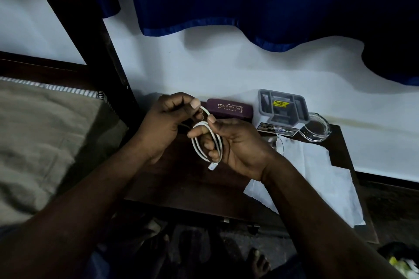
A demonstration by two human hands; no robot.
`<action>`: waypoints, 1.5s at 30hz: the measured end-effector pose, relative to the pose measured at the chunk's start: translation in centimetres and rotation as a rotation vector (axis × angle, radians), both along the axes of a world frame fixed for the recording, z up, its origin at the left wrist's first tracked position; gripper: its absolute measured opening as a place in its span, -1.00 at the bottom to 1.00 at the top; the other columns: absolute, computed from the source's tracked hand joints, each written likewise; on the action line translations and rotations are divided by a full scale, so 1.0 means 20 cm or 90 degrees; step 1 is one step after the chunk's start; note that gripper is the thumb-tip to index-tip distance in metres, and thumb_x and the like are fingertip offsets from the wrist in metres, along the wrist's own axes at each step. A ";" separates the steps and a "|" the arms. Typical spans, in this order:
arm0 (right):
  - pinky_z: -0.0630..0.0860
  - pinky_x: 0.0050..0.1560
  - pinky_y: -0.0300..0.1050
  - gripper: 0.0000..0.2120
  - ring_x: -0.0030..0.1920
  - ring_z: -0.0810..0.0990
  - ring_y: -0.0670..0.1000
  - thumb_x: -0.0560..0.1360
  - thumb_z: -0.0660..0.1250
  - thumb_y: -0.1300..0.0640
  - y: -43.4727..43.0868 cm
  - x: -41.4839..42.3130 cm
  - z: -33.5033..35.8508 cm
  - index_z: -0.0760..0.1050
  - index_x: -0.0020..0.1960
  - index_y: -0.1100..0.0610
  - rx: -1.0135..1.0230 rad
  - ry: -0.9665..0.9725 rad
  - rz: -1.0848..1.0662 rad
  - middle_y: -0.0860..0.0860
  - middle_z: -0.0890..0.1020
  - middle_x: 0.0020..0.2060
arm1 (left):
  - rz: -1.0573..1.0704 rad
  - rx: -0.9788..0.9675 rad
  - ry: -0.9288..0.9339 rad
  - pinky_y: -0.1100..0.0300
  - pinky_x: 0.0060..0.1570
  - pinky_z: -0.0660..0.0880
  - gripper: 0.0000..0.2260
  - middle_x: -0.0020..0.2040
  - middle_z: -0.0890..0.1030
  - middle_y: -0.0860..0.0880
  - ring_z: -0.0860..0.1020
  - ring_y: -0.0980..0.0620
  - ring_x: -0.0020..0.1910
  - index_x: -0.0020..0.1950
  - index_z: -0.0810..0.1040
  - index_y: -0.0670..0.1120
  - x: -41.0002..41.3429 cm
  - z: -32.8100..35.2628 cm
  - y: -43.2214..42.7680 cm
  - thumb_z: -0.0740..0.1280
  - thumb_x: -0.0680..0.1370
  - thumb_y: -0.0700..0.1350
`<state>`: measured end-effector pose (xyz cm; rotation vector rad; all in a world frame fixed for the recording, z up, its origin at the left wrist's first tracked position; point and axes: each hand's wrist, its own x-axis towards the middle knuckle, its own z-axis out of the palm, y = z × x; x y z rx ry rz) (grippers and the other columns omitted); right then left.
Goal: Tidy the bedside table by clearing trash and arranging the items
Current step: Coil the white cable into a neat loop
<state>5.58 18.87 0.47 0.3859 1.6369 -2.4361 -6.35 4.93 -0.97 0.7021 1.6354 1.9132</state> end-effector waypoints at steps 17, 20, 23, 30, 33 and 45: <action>0.29 -0.21 -0.21 -0.63 -0.37 0.38 -0.10 0.61 0.17 0.06 0.00 -0.04 0.01 0.59 0.13 0.32 -0.264 0.004 -0.188 0.00 0.56 -0.32 | -0.014 -0.149 -0.099 0.13 -0.24 0.56 -0.75 -0.14 0.72 -0.14 0.63 -0.11 -0.21 -0.04 0.72 0.04 0.11 -0.01 0.03 0.28 0.69 0.03; 0.39 -0.26 -0.26 -0.68 -0.38 0.46 -0.11 0.56 0.22 0.09 -0.01 -0.04 0.01 0.60 0.10 0.30 -0.326 0.026 -0.210 0.00 0.56 -0.32 | -0.004 -0.154 -0.146 0.22 -0.36 0.51 -0.76 -0.15 0.71 -0.11 0.58 -0.07 -0.22 -0.04 0.73 0.03 0.12 -0.01 0.03 0.28 0.69 -0.02; 0.50 -0.29 -0.25 -0.76 -0.34 0.51 -0.08 0.59 0.21 0.10 -0.04 -0.05 0.02 0.57 0.06 0.24 -0.393 0.049 -0.201 0.00 0.56 -0.30 | -0.019 -0.139 -0.227 0.22 -0.37 0.49 -0.72 -0.22 0.67 0.03 0.53 0.06 -0.28 -0.12 0.73 0.06 0.13 -0.01 0.04 0.27 0.68 -0.03; 0.42 -0.28 -0.26 -0.72 -0.38 0.49 -0.10 0.69 0.13 0.06 -0.08 -0.07 0.02 0.53 0.02 0.20 -0.374 0.058 -0.199 -0.03 0.53 -0.38 | 0.001 -0.153 -0.191 0.27 -0.44 0.41 -0.69 -0.34 0.55 0.05 0.43 0.12 -0.43 -0.15 0.64 0.04 0.17 -0.03 0.05 0.21 0.71 -0.02; 0.35 -0.28 -0.24 -0.69 -0.43 0.45 -0.11 0.60 0.21 -0.03 -0.09 -0.08 0.01 0.55 0.03 0.21 -0.350 0.033 -0.219 -0.04 0.50 -0.41 | 0.031 -0.149 -0.164 0.25 -0.46 0.33 -0.72 -0.36 0.50 0.03 0.37 0.12 -0.44 -0.11 0.61 0.04 0.19 -0.06 0.07 0.20 0.72 -0.02; 0.64 -0.19 -0.25 -0.85 -0.18 0.74 -0.05 0.62 0.22 0.25 -0.10 -0.05 0.03 0.57 0.05 0.21 -0.329 0.078 -0.224 0.03 0.73 -0.18 | -0.014 -0.147 -0.346 0.23 -0.40 0.28 -0.54 -0.42 0.54 0.07 0.46 0.10 -0.46 -0.37 0.69 0.06 0.15 -0.04 0.05 0.19 0.63 -0.22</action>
